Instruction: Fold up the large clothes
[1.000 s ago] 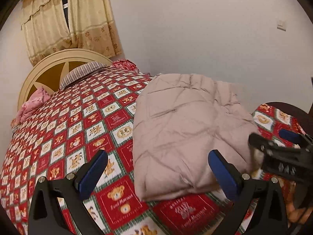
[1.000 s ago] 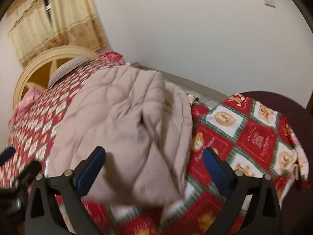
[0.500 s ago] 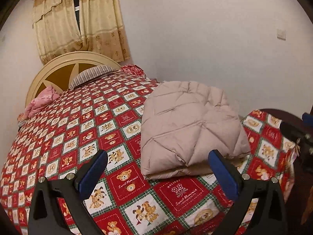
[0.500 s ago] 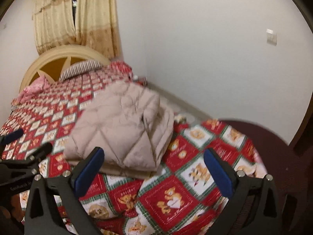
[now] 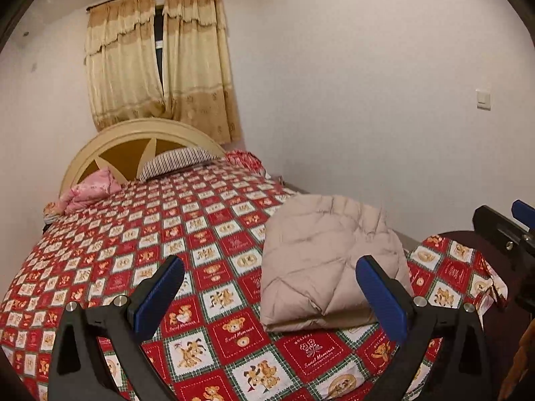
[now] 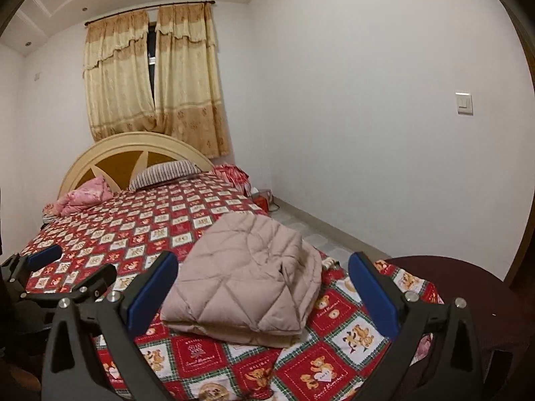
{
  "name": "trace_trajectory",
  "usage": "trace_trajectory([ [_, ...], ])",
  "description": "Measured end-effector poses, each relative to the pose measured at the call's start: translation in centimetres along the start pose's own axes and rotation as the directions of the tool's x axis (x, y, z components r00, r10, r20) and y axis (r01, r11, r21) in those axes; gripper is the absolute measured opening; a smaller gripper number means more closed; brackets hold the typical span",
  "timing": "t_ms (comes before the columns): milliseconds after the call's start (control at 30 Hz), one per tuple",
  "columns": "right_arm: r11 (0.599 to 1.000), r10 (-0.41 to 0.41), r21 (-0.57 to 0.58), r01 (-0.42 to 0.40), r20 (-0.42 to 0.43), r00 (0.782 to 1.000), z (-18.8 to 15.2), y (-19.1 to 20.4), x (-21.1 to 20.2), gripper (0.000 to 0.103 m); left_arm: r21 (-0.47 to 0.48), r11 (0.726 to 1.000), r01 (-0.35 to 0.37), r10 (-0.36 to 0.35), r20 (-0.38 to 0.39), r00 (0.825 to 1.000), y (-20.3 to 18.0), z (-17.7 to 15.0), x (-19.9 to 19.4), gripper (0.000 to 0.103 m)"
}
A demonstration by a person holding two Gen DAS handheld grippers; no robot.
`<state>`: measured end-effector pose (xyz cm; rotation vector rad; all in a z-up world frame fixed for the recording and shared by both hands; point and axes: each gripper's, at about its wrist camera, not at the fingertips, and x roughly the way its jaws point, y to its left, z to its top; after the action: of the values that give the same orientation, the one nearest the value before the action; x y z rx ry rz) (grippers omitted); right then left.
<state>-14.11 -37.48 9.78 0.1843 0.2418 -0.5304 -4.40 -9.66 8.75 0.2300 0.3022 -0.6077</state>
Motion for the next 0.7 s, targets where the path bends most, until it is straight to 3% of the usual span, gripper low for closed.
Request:
trace_trajectory([
  [367,1.0,-0.016,-0.018,0.017,0.065,0.998,0.3,0.5,-1.0,0.103,-0.004,1.0,0.003,-0.002,0.038,0.999,0.4,0.5,-1.4,0.102],
  [700,0.999,-0.02,0.03,0.019,0.017,1.0,-0.1,-0.3,-0.1,0.103,0.001,1.0,0.002,-0.002,0.026,1.0,0.3,0.6,-1.3,0.102],
])
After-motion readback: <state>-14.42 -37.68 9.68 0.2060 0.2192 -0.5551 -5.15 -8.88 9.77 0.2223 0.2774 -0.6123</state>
